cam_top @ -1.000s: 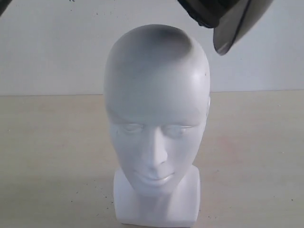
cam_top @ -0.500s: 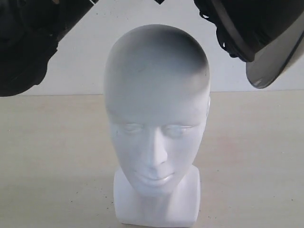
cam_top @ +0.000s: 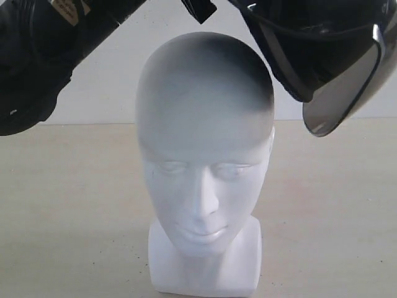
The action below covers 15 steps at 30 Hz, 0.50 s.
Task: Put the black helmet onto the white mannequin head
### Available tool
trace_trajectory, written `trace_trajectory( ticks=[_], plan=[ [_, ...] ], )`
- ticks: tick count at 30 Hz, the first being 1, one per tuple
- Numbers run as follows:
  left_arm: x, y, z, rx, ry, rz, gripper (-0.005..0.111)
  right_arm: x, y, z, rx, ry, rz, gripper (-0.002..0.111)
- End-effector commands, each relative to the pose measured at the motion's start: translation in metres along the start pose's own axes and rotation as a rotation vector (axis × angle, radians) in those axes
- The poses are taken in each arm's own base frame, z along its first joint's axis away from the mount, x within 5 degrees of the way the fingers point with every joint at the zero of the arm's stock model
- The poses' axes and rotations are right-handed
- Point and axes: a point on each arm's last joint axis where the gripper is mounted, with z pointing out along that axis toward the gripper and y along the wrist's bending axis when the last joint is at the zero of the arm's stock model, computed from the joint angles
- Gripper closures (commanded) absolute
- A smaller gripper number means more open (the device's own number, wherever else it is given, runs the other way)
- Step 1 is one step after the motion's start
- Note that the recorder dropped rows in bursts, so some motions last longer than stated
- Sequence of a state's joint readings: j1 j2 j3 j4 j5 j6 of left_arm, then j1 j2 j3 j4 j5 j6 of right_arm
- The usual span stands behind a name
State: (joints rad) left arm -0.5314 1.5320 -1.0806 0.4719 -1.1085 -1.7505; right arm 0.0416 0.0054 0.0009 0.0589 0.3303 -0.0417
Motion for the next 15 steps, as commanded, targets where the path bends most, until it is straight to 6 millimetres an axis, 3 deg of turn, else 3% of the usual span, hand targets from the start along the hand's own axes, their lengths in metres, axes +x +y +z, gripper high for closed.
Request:
trace_trajectory(
  ticks=[1,15],
  plan=[
    [-0.009,-0.021,-0.003,0.133,-0.013,0.024,0.102,-0.001,0.000,0.000,0.003,-0.012,-0.005,0.109],
    [-0.021,-0.015,-0.013,0.072,0.050,-0.049,0.102,-0.001,0.000,0.000,0.003,-0.012,-0.005,0.109]
  ],
)
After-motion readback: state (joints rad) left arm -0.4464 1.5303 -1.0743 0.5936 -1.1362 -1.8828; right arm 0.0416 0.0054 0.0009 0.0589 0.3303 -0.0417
